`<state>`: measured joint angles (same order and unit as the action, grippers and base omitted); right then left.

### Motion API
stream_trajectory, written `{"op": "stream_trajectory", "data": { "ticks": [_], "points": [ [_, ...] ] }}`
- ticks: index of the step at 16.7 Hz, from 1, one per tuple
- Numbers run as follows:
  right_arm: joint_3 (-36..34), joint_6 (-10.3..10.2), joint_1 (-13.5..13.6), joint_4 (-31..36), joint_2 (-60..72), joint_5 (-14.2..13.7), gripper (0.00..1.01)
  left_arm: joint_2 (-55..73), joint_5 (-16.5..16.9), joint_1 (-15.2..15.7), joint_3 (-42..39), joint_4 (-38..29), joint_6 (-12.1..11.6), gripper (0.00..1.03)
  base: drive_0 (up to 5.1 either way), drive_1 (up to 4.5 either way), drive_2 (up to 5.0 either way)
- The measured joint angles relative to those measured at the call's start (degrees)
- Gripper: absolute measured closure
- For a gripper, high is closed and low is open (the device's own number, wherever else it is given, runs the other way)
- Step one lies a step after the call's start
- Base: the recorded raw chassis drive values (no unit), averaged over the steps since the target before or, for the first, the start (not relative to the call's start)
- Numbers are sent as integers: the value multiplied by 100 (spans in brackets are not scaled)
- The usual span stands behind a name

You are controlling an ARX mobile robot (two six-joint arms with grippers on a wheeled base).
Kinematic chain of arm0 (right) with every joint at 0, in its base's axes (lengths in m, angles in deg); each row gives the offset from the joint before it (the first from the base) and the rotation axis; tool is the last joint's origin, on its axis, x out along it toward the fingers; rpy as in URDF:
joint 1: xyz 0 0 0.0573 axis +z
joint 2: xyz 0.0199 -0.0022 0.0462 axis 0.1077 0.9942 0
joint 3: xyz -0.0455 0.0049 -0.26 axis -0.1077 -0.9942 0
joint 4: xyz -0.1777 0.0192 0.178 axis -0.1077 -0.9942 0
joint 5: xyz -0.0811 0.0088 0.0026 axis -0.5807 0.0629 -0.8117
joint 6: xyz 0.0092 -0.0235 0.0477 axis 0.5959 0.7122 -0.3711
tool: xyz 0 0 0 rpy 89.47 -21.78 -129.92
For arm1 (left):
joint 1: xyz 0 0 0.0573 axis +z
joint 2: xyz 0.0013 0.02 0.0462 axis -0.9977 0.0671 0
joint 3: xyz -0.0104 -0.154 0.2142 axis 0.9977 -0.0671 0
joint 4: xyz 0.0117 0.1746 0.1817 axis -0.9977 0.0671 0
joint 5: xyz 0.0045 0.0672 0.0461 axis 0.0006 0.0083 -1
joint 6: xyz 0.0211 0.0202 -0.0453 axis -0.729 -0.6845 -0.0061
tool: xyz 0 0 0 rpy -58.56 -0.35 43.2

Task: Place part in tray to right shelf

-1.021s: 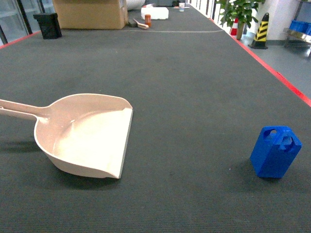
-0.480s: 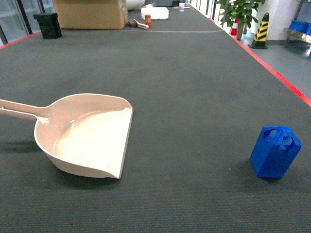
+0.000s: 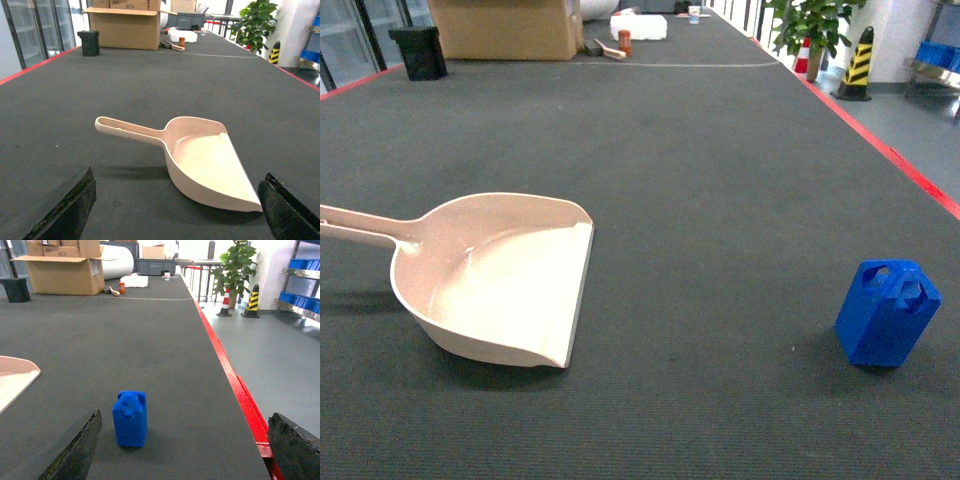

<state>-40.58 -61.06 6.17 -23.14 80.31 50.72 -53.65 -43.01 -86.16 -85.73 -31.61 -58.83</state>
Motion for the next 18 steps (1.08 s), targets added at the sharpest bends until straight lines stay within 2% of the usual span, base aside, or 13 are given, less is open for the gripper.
{"op": "stream_trajectory", "data": {
  "ticks": [18],
  "points": [
    [0, 0, 0, 0, 0, 0, 3, 0, 0, 0, 0, 0, 0, 5, 0, 0, 0]
  ]
}}
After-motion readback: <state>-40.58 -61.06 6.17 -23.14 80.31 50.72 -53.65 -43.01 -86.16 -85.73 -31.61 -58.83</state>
